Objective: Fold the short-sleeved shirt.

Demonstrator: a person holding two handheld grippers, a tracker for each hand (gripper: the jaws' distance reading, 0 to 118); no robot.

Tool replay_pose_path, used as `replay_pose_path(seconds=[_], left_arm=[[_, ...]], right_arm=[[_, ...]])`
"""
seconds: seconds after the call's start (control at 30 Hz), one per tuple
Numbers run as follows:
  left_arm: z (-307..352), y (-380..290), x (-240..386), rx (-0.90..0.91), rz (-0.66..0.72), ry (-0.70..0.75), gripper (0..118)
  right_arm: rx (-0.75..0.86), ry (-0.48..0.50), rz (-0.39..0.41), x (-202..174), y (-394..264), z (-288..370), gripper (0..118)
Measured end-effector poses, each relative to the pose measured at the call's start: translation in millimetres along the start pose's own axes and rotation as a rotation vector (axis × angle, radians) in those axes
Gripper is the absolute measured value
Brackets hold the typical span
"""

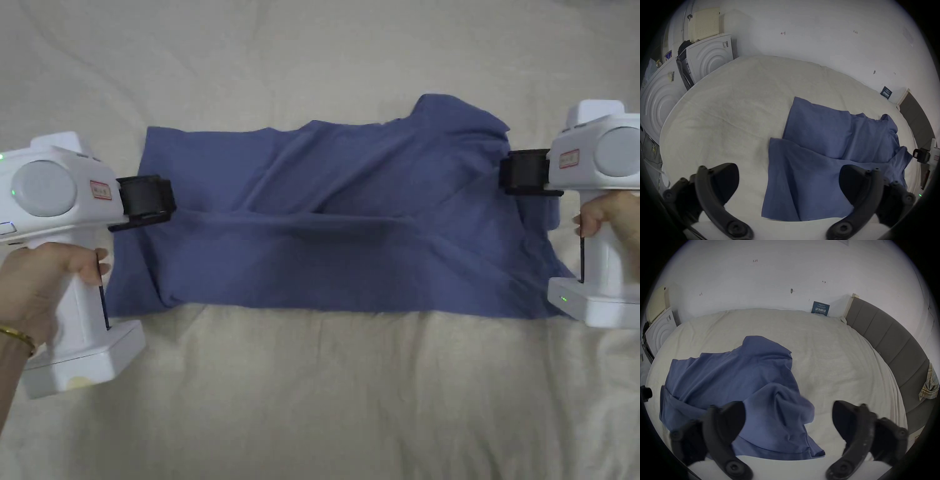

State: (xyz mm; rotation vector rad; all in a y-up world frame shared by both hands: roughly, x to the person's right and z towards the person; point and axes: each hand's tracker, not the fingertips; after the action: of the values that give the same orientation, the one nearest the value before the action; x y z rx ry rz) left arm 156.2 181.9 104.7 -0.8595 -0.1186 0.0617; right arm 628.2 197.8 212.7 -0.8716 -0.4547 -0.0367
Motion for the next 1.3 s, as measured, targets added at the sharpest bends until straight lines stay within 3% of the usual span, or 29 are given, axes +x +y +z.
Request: replay_pose_path(seconds=[0.13,0.23,0.47,0.7,0.73,0.8,0.83,0.87,0.9,0.93,0.97,1.07,1.3], left_arm=[[34.0,-7.2,4.0,0.096,-0.057,-0.013,115],[77.1,-28.1,5.8,0.255,-0.125,-0.004,116],[172.7,-98.5,-0.7,0.610,-0.220,0.058,118],[237.8,-153.1,-10.0,0.700,-0.285,0.033,117],[244.4,-159.0,-12.0,0.702,-0.279,0.015,112],[253.8,-168.4,-16.8,0.702,-0.260,-0.001,86],[258.7,-172.9,-18.2,0.702,-0.252,-0.001,70],[262.8,-176.5,-19.9,0.702,-0.246,-0.003,43],[265.6,-179.4,-20.7,0.701,-0.242,-0.004,25],[268.6,-182.1,-22.0,0.700,-0.239,-0.004,11],[270.6,-184.1,-23.2,0.699,-0.237,-0.002,1],[275.3,-185.5,-27.7,0.692,-0.233,0.004,0],[264.4,-163.7,-34.1,0.590,-0.152,0.008,0]], right_arm=[[0.049,0.044,0.002,8.3,-19.9,43.1,117],[0.175,0.102,-0.036,16.2,-46.4,96.2,117],[0.503,0.093,-0.153,26.1,-138.2,224.7,118],[0.686,0.060,-0.123,8.7,-201.5,308.9,118],[0.682,0.051,-0.122,5.2,-205.9,313.8,118],[0.673,0.061,-0.123,0.6,-218.3,324.1,116],[0.668,0.100,-0.119,-2.2,-225.1,326.8,105],[0.667,0.106,-0.120,-4.7,-229.4,329.4,79],[0.668,0.098,-0.120,-8.3,-234.0,332.7,49],[0.672,0.094,-0.113,-10.5,-237.1,334.6,19],[0.670,0.096,-0.108,-11.2,-238.1,335.7,3],[0.660,0.150,-0.129,-8.8,-241.6,335.0,2],[0.636,0.135,-0.119,-10.1,-237.1,329.2,2]])
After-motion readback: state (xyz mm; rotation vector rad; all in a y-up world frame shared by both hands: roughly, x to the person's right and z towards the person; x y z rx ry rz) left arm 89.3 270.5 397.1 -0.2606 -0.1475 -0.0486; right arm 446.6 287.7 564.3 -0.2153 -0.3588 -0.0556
